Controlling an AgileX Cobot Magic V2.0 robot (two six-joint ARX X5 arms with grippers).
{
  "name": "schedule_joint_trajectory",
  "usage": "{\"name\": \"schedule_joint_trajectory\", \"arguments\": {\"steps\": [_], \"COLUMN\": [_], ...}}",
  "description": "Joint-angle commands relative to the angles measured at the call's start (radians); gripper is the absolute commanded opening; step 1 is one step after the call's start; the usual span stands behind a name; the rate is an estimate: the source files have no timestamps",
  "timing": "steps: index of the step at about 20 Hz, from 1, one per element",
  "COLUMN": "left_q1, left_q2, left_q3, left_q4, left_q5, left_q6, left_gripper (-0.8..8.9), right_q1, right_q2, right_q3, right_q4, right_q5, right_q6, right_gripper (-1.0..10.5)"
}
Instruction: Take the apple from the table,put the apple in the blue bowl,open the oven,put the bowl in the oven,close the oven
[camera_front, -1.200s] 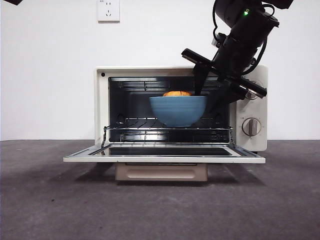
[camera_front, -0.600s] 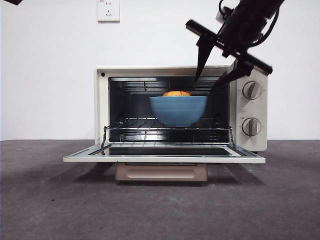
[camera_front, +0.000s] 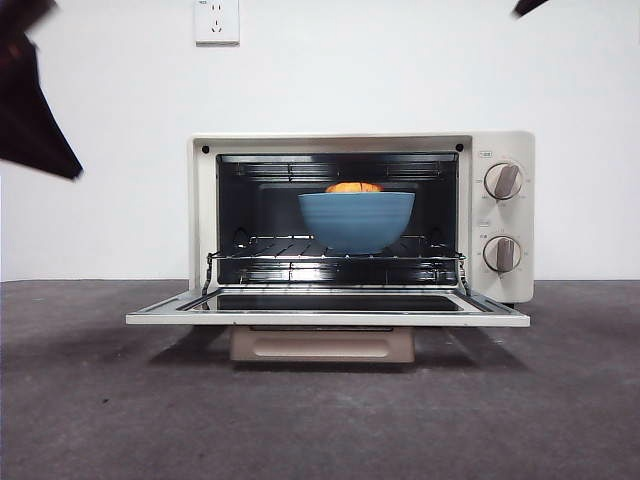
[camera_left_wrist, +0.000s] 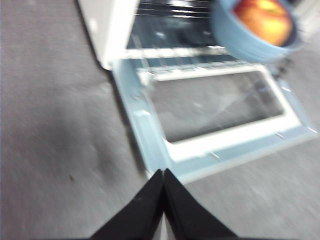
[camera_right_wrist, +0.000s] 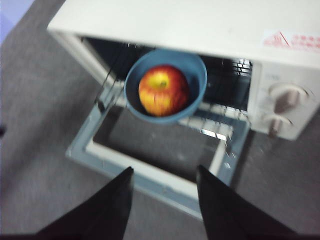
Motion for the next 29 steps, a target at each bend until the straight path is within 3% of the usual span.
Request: {"name": "schedule_joint_trajectory", "arguments": {"steps": [1,10,21,25,29], "left_q1": [0.009,0.006,-0.003,0.002,0.013], "left_q2": [0.134,0.560,0.694,0.694,0.694], "left_q3": [0.008,0.008,0.008,0.008,0.008], "left_q4": [0.092,0.388,0.523,0.674,0.864], "left_q5": [0.045,0.058,0.331,0.409,0.427], "left_q6": [-0.030,-0.072,-0.101,-0.216,-0.359], "left_gripper": [0.06,0.06,0.06,0.06,0.06], "right_q1": [0.006,0.006,0.006,0.006,0.006], "right_q2": [-0.050,-0.249,-0.290,-0.290,-0.290], "right_q3": [0.021,0.021,0.021,0.021,0.021], "right_q4": [-0.061,-0.142,-0.143,-0.143,-0.150], "right_q5": [0.003,0.005,0.009,0.009,0.009], "right_q6": [-0.062,-0.071,-0.070,-0.065,-0.060], "right_gripper": [2.0,2.0,2.0,2.0,2.0]}}
